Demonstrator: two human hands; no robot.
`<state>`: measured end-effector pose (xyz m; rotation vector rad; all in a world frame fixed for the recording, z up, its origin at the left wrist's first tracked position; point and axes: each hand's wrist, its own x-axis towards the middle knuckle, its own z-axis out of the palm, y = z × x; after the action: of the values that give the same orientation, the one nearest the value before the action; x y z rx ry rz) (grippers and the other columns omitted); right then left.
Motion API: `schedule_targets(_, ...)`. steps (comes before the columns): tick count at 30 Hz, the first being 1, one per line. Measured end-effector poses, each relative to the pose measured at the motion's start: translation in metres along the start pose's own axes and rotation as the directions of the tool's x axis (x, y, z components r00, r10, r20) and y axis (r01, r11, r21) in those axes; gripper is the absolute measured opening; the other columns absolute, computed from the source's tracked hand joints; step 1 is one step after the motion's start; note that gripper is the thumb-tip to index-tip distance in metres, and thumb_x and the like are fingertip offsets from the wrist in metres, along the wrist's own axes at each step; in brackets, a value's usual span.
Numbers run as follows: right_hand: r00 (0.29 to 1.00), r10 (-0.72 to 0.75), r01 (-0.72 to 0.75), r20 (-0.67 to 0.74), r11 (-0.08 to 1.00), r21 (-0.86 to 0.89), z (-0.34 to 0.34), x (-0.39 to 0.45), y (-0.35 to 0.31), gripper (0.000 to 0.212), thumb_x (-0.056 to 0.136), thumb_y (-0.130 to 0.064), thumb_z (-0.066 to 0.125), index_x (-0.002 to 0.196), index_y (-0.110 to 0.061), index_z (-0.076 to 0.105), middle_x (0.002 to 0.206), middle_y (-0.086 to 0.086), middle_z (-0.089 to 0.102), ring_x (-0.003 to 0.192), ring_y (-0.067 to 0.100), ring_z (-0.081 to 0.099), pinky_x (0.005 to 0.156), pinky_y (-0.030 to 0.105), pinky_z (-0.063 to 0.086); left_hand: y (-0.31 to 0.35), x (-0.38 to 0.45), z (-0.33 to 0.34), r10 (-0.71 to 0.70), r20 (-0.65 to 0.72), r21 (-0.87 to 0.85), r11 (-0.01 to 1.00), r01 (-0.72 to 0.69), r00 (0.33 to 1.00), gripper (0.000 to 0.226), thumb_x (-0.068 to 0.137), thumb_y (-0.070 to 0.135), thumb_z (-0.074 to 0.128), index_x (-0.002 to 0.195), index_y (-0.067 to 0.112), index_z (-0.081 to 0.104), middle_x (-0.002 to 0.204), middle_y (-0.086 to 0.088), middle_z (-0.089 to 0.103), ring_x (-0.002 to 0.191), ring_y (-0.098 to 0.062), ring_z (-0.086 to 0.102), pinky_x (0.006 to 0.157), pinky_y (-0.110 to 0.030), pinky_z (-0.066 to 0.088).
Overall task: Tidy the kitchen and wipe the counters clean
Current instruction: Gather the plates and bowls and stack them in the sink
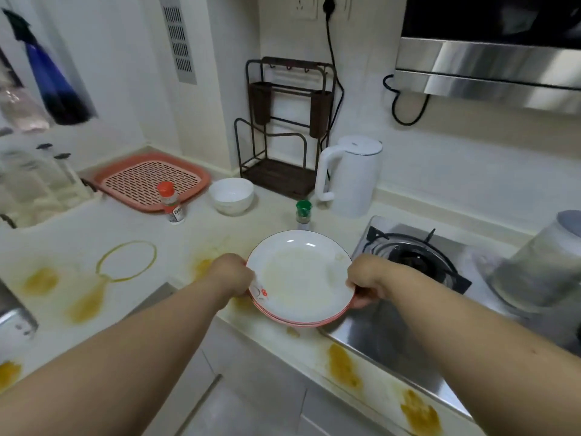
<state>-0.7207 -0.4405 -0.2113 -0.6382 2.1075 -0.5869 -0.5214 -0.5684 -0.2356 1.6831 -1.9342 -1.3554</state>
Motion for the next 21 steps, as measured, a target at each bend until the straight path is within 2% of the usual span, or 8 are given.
schedule_targets(2,0.999,0.047,-0.046,-0.017,0.998,0.048,0.006,0.015,-0.003,0.025,0.086,0.014,0.033,0.076,0.001,0.052,0.077,0.024,0.062,0.069,0.036,0.064,0.073,0.049,0.056,-0.001,0.021,0.0,0.006,0.035,0.011,1.0,-0.006,0.999,0.014,0.079,-0.001,0.05,0.08,0.0,0.064,0.091,-0.022,0.07,0.086,-0.037,0.069,0.079,-0.049,0.058)
schedule_targets(5,0.991,0.12,-0.112,-0.065,0.987,0.115,0.017,0.029,-0.005,0.023,0.09,0.01,0.035,0.079,0.0,0.052,0.069,0.021,0.06,0.06,0.032,0.062,0.055,0.04,0.057,-0.003,0.05,0.003,0.045,0.092,0.106,0.993,-0.055,0.995,0.014,0.08,0.002,0.05,0.084,0.002,0.064,0.093,-0.021,0.069,0.089,-0.037,0.068,0.081,-0.047,0.057)
schedule_targets(8,0.977,0.161,-0.145,-0.14,0.982,0.119,0.025,0.039,-0.008,0.02,0.089,0.009,0.039,0.079,-0.002,0.051,0.07,0.015,0.056,0.067,0.031,0.063,0.062,0.042,0.058,-0.004,0.071,0.006,0.104,0.135,0.264,0.955,-0.137,0.985,0.021,0.083,0.005,0.049,0.095,-0.001,0.064,0.1,-0.019,0.068,0.095,-0.036,0.065,0.083,-0.039,0.055)
schedule_targets(10,0.96,0.204,-0.182,-0.194,0.975,0.125,0.029,0.045,-0.014,0.02,0.089,0.01,0.041,0.076,-0.002,0.051,0.065,0.015,0.053,0.057,0.028,0.058,0.042,0.03,0.052,-0.001,0.086,0.005,0.128,0.15,0.375,0.91,-0.176,0.98,0.025,0.086,0.009,0.049,0.104,0.0,0.063,0.107,-0.016,0.066,0.101,-0.033,0.062,0.083,-0.033,0.05)
schedule_targets(12,0.945,0.241,-0.217,-0.22,0.968,0.127,0.031,0.05,-0.016,0.02,0.088,0.01,0.042,0.073,-0.001,0.051,0.063,0.019,0.055,0.054,0.031,0.058,0.036,0.027,0.046,0.0,0.097,0.007,0.131,0.177,0.46,0.865,-0.199,0.976,0.026,0.087,0.01,0.049,0.107,0.0,0.062,0.111,-0.015,0.065,0.104,-0.031,0.061,0.083,-0.031,0.049)
schedule_targets(16,0.919,0.28,-0.257,-0.279,0.959,0.119,0.044,0.055,-0.017,0.023,0.087,0.005,0.043,0.068,-0.004,0.052,0.063,0.016,0.058,0.059,0.031,0.062,0.041,0.028,0.05,-0.003,0.107,0.012,0.142,0.226,0.593,0.765,-0.251,0.964,0.023,0.089,0.013,0.049,0.108,0.004,0.059,0.115,-0.011,0.063,0.107,-0.028,0.06,0.081,-0.027,0.046)
schedule_targets(18,0.909,0.283,-0.26,-0.307,0.959,0.114,0.048,0.056,-0.014,0.022,0.084,0.006,0.044,0.067,-0.003,0.054,0.065,0.017,0.061,0.059,0.031,0.064,0.045,0.03,0.054,-0.005,0.11,0.013,0.147,0.232,0.605,0.753,-0.261,0.962,0.024,0.088,0.014,0.052,0.11,0.005,0.059,0.117,-0.011,0.062,0.108,-0.027,0.059,0.08,-0.026,0.045)
schedule_targets(21,0.903,0.257,-0.241,-0.343,0.966,0.09,0.052,0.062,-0.01,0.019,0.077,0.007,0.044,0.075,0.002,0.063,0.084,0.025,0.068,0.078,0.039,0.069,0.068,0.05,0.059,-0.007,0.115,0.015,0.158,0.242,0.59,0.759,-0.275,0.957,0.028,0.087,0.015,0.054,0.112,0.004,0.056,0.12,-0.012,0.06,0.11,-0.028,0.058,0.08,-0.027,0.045)
